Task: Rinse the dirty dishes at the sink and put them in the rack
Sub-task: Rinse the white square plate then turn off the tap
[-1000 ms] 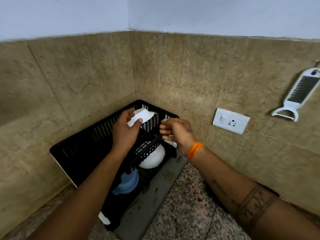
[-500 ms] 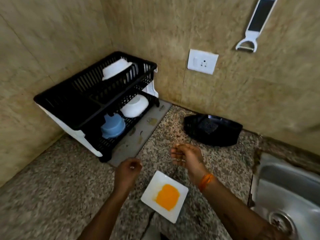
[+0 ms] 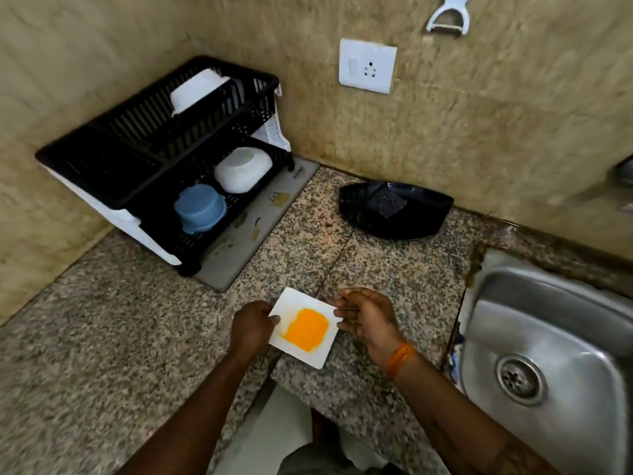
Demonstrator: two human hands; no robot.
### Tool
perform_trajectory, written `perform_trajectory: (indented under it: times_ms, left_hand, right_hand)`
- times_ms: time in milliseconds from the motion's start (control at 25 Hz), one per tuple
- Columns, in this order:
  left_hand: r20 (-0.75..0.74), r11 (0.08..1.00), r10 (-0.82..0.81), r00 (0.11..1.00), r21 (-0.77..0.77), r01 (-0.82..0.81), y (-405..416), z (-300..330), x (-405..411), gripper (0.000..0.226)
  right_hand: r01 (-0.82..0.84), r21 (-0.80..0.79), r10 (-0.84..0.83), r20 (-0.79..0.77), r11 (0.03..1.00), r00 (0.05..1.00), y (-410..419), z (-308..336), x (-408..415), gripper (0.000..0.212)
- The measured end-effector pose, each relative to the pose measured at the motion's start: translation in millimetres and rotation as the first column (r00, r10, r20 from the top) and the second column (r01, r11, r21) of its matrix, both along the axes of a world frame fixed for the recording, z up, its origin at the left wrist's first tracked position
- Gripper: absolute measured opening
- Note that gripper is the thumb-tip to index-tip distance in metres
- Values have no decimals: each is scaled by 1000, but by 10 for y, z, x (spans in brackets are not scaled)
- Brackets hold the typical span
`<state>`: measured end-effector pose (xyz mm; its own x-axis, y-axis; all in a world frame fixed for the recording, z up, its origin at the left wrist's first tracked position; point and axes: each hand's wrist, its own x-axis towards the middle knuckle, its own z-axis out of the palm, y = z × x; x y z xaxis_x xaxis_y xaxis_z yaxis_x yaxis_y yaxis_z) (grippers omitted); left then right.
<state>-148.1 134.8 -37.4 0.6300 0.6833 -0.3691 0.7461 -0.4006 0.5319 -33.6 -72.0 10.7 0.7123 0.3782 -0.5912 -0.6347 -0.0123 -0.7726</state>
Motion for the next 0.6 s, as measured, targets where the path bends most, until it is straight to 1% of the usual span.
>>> perform_trajectory:
  times_ms: [80,160,240,320,440,520,600]
  left_hand:
    - [18,994,56,998,-90,-54,-113,50,83,17]
    - [73,977,85,994,-200,-69,-322,137,163,5]
    - [143,929,146,979,-361,-86,-614,238,282,10]
    - [190,843,200,961,-534,-70,-968,373,447,12]
    - [245,711,207,947,-703,26,-1674,530,819,18]
    - [279,608,192,941,-787,110,-2172,628,1086,24]
    - [299,532,163,940,-829,172,-2614,681,1353,34]
  right_hand:
    - [15,12,-15,8,1000,1000,-187,54,1,22]
    - [47,37,-48,28,998,998,-439,104,45,22]
    - [109,46,-112,67,993,991,-756,179,133,22]
    - [205,32,-207,128,978,970,-1100,261,236,21]
    - [394,11,-382,271,919,884,-1845,391,457,17]
    - [475,-19,-436,366,880,822,-2404,492,649,14]
    - [549,-74,-479,404,832,779,-2918,583,918,11]
